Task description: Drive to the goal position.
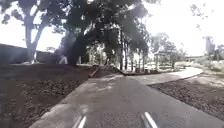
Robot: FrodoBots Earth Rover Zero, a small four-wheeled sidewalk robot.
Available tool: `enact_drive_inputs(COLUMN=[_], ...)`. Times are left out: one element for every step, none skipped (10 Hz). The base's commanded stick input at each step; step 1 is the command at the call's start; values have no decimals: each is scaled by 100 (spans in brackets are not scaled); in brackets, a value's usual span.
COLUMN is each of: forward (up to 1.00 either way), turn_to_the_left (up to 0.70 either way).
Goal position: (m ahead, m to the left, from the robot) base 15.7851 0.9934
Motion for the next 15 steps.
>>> enact_drive_inputs(forward=[100,100,100,100,100,100,100,100,100,100,100,100,100,100,100], turn_to_the_left=[0,0,13,30,0,0,0,0,0,0,0,0,0,0,0])
